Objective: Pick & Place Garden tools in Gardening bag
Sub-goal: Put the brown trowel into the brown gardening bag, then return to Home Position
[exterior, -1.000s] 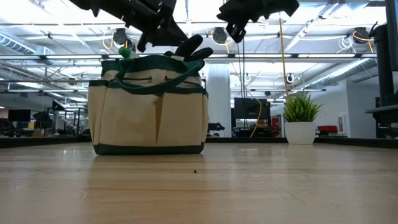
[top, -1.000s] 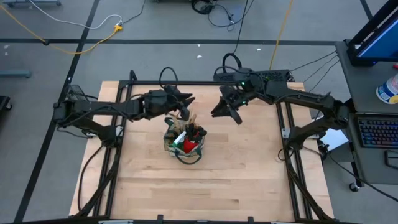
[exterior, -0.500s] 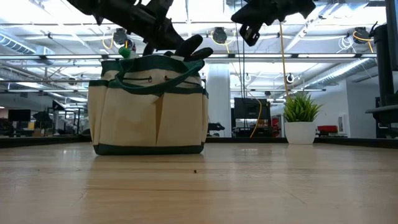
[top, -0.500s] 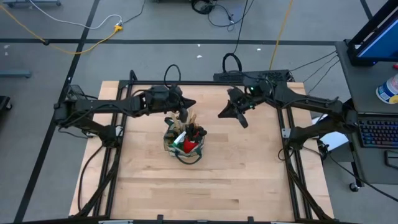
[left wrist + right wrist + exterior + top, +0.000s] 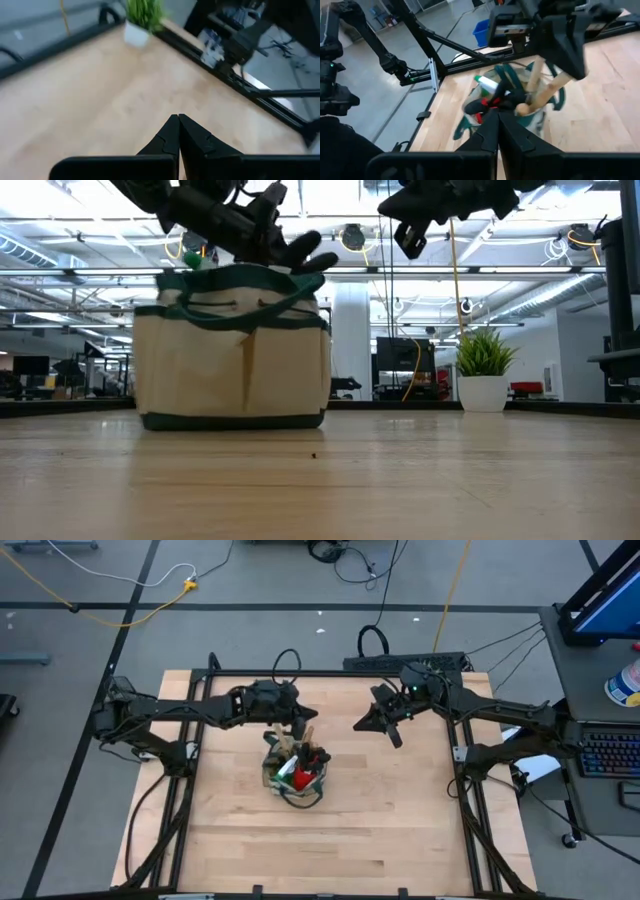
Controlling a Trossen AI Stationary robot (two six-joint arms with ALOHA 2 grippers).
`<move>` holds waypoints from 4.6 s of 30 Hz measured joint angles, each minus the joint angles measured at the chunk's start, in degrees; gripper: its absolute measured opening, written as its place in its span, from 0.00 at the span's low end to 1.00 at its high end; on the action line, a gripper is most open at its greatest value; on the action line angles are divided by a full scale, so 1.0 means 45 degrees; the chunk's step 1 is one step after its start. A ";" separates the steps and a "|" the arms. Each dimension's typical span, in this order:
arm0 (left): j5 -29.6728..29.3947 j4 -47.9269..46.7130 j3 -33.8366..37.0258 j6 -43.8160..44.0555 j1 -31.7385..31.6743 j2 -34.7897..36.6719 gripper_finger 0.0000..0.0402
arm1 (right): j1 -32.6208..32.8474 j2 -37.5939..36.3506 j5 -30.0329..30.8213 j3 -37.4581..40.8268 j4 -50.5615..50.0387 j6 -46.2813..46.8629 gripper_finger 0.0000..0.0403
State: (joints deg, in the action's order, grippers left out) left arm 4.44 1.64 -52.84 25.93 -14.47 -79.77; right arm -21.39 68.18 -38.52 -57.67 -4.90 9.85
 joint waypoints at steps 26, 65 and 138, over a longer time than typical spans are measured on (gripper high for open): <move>-0.4585 -1.1380 -0.6463 0.0454 0.3290 0.1832 0.01 | -0.0252 -0.0964 0.0265 0.0010 -0.0520 -0.1238 0.00; -1.2629 -0.9091 0.4292 0.5046 1.2215 1.3093 0.01 | -0.0835 -0.7210 0.2819 0.5438 0.0630 0.0661 0.00; -0.7055 -0.1590 1.0903 -0.0889 0.7088 1.7597 0.01 | -0.0830 -1.4887 0.5532 0.9690 -0.2084 0.2577 0.00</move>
State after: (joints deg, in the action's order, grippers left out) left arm -27.30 -5.51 -3.77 21.93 17.43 -0.59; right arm -25.12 1.19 -13.63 -14.06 -14.28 21.44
